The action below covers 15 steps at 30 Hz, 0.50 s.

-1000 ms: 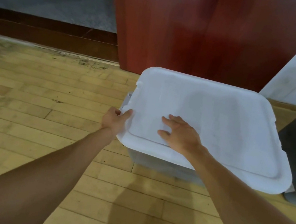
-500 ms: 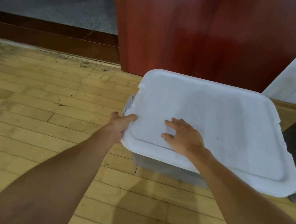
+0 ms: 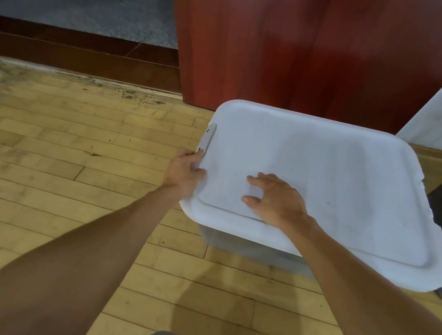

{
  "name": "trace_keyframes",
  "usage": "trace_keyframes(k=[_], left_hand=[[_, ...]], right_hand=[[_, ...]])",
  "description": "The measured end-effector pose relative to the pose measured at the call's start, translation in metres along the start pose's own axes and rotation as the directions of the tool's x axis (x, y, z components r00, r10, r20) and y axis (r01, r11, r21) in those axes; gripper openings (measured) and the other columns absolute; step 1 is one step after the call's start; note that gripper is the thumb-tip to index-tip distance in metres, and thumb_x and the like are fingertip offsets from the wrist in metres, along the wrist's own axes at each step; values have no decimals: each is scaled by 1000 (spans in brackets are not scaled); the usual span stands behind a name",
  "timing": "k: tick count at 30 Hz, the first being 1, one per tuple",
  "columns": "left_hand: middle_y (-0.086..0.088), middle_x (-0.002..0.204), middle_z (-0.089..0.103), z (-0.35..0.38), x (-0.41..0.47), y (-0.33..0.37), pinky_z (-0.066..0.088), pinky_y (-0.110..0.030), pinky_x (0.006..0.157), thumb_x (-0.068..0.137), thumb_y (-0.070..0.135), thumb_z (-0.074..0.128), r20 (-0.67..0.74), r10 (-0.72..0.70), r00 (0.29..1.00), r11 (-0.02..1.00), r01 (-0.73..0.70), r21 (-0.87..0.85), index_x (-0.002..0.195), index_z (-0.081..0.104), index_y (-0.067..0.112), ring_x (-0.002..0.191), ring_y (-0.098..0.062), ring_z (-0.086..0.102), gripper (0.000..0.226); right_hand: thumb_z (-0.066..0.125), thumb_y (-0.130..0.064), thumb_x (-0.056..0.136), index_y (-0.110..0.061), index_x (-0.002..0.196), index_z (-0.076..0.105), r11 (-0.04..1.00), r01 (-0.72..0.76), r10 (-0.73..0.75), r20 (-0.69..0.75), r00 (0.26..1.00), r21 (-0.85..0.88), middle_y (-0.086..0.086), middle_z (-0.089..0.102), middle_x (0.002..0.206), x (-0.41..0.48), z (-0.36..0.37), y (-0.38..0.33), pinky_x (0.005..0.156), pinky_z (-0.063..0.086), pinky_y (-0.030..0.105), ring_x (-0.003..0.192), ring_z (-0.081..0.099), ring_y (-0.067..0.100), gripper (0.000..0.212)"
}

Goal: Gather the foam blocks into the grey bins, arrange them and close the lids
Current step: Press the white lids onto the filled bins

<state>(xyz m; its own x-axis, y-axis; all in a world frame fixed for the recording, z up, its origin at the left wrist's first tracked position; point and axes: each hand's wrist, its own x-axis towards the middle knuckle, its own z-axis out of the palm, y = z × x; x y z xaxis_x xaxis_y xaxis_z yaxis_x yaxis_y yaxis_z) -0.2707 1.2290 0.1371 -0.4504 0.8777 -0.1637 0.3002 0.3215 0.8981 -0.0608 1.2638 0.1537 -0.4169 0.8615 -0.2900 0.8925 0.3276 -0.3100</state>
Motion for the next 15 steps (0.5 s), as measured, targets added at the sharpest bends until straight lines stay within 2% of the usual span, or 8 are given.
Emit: trace_keyframes(k=[3,6,8,10,11,13,15], left_hand=[[-1,135,44,2,-1,0,40,-28,103,95,12,54,32,113,993,943,-117,310,141,46,12,118,-24,51,46],[-2,144,37,3,-6,3,36,-37,108,101,24,41,93,152,984,727,-175,664,151,26,17,121,-24,49,52],[-4,150,32,6,-14,10,25,-36,113,101,25,39,94,157,983,600,-170,781,151,21,16,132,-25,39,54],[-6,152,27,13,-27,19,16,-35,115,97,23,46,154,193,969,559,-238,794,148,29,17,139,-26,26,54],[-6,151,28,19,-33,25,15,-35,115,94,23,50,214,229,950,556,-308,772,145,35,18,140,-26,24,53],[-3,145,36,37,-45,43,20,-32,113,91,22,55,343,315,885,570,-465,677,135,49,20,135,-24,32,44],[1,134,49,64,-56,67,29,-26,106,92,21,55,473,345,811,598,-578,554,124,60,20,125,-18,45,32]], right_hand=[[47,-56,93,-43,147,30,1000,5,-5,6,1000,9,-18,20,157,0,-1,2,115,19,27,145,15,3,58],[45,-55,94,-44,147,27,1000,23,-23,14,1000,12,-20,16,158,0,-1,5,116,18,29,146,10,3,58],[46,-49,95,-41,149,24,997,68,-71,68,995,39,-19,12,159,-2,-3,8,119,14,31,147,5,4,59],[52,-38,95,-35,149,29,985,107,-124,125,984,134,-15,15,159,-7,-11,17,120,13,32,148,7,8,59],[53,-33,95,-32,147,36,977,107,-132,129,983,185,-12,22,158,-12,-19,24,119,17,32,147,15,11,55],[53,-29,95,-27,137,51,978,101,-115,64,991,183,-7,41,148,-26,-36,45,113,30,31,138,36,15,42],[50,-27,95,-24,124,61,992,79,-75,-40,996,95,-3,54,132,-44,-56,74,103,41,31,123,50,18,31]])
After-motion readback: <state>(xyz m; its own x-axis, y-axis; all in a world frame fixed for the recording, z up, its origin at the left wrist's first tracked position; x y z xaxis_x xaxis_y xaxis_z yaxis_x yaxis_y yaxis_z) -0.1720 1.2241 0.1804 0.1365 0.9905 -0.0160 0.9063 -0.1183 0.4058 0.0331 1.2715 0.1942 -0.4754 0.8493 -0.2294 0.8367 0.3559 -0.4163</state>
